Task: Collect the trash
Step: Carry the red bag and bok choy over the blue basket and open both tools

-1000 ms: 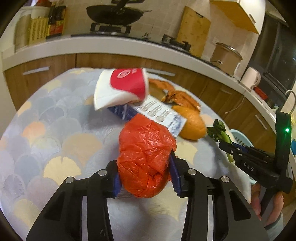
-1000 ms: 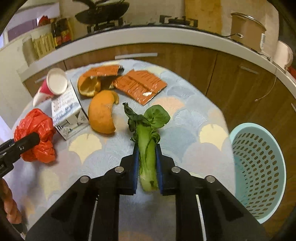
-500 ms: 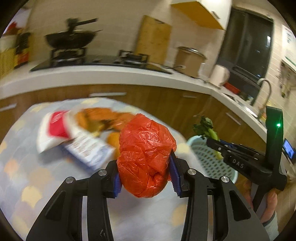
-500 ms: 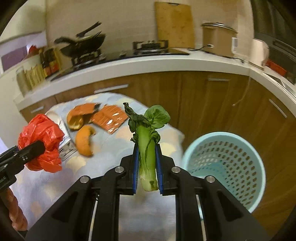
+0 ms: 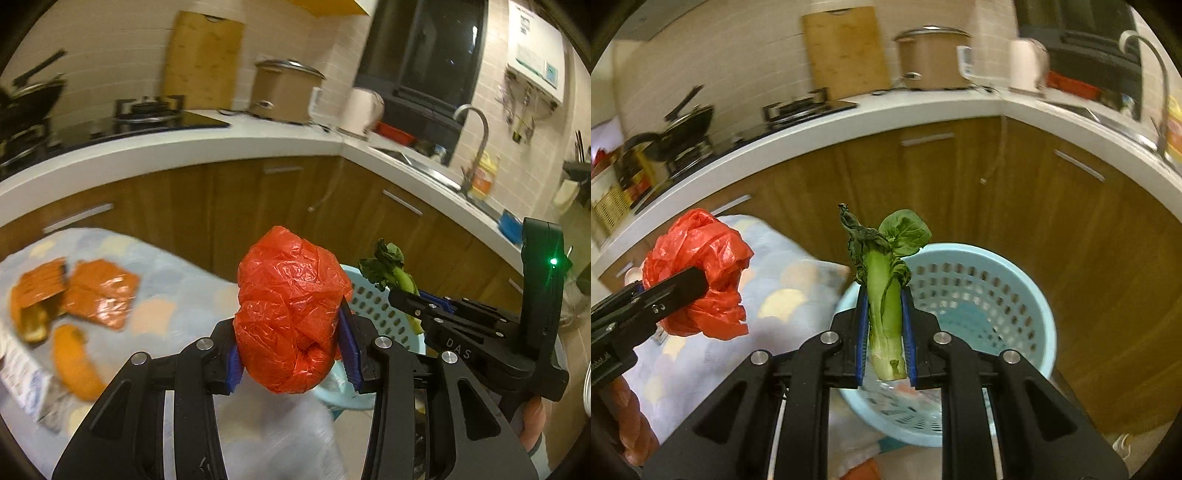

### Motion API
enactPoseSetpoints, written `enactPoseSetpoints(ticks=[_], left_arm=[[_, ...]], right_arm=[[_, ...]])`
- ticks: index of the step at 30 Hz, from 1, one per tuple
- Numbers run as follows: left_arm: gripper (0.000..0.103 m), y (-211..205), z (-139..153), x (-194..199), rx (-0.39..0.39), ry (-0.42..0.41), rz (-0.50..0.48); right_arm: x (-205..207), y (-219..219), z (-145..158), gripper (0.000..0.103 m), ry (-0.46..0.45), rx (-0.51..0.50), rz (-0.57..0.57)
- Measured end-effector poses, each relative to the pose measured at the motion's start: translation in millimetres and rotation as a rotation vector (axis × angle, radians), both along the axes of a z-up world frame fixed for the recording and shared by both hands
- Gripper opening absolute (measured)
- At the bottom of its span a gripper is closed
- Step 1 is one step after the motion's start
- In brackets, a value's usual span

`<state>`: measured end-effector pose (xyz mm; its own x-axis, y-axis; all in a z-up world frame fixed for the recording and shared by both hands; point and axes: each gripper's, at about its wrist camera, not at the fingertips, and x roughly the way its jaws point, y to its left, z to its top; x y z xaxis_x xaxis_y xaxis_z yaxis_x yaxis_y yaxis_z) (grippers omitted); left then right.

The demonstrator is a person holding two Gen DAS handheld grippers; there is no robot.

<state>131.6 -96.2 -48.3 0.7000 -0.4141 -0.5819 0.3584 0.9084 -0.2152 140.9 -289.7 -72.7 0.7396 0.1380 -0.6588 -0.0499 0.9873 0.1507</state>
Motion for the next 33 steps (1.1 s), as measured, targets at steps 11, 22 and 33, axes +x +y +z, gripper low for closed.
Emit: enactPoseSetpoints(ticks=[11,22,33], left_arm=[[0.040,-54,-34,39,0.029,0.080,-0.085],[0.069,-69,-47,52,0.045,0.126,-0.087],[0.070,-39,-32,33,0.004,0.089,-0.040]], right_arm=[[12,-36,-29,0.014,0.084,0.003,-0.050],[17,-43,-47,0.023,0.165,0.045,-0.028],[10,-44,-33,0.040,0.119,0.086,-0.040]])
